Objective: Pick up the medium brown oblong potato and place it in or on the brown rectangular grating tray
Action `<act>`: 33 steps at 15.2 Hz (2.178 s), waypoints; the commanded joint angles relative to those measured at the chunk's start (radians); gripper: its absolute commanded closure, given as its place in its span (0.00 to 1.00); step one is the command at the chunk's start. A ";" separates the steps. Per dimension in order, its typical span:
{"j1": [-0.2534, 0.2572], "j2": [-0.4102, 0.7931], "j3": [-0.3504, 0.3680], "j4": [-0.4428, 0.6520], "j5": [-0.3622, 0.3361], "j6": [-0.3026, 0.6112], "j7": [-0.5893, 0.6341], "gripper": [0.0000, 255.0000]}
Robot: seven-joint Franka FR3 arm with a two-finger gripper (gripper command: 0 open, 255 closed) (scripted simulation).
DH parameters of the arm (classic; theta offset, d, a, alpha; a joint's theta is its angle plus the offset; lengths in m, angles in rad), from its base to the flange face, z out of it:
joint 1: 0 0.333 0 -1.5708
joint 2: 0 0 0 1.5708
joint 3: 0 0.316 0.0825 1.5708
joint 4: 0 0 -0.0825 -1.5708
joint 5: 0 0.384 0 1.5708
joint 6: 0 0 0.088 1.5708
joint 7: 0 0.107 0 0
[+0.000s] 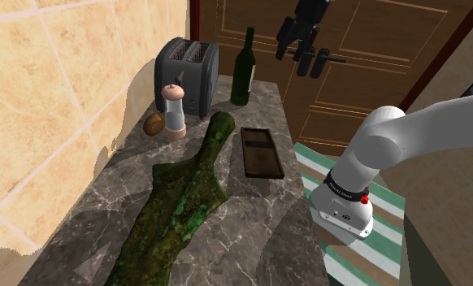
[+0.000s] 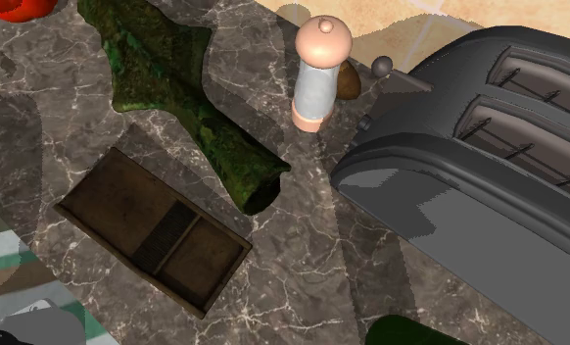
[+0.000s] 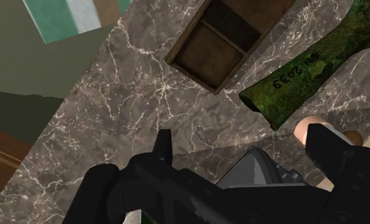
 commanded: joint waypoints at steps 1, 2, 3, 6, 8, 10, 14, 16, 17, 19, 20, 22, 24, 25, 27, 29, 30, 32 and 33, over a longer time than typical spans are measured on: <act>0.000 0.000 0.000 0.000 0.000 0.000 0.000 0.00; 0.000 0.010 0.030 -0.006 0.012 0.017 0.043 0.00; -0.001 0.022 0.061 -0.011 0.024 0.035 0.086 0.00; -0.003 0.073 0.152 -0.012 0.055 0.088 0.215 0.00; -0.007 0.118 0.212 -0.003 0.071 0.124 0.300 0.00; -0.014 0.171 0.270 0.014 0.082 0.159 0.386 0.00; -0.038 0.298 0.386 0.071 0.082 0.223 0.563 0.00; -0.055 0.371 0.442 0.110 0.069 0.251 0.654 0.00; -0.064 0.410 0.469 0.132 0.058 0.264 0.701 0.00; -0.083 0.493 0.523 0.181 0.028 0.287 0.799 0.00; -0.093 0.537 0.549 0.207 0.009 0.296 0.850 0.00; -0.109 0.630 0.596 0.266 -0.041 0.310 0.955 0.00; -0.118 0.731 0.636 0.332 -0.104 0.316 1.064 0.00; -0.118 0.784 0.651 0.368 -0.140 0.316 1.120 0.00; -0.107 0.893 0.670 0.445 -0.214 0.307 1.230 0.00; -0.081 1.002 0.673 0.530 -0.288 0.289 1.332 0.00; -0.063 1.056 0.669 0.576 -0.321 0.276 1.378 0.00; -0.019 1.160 0.650 0.673 -0.379 0.247 1.461 0.00; 0.004 1.212 0.638 0.724 -0.404 0.230 1.497 0.00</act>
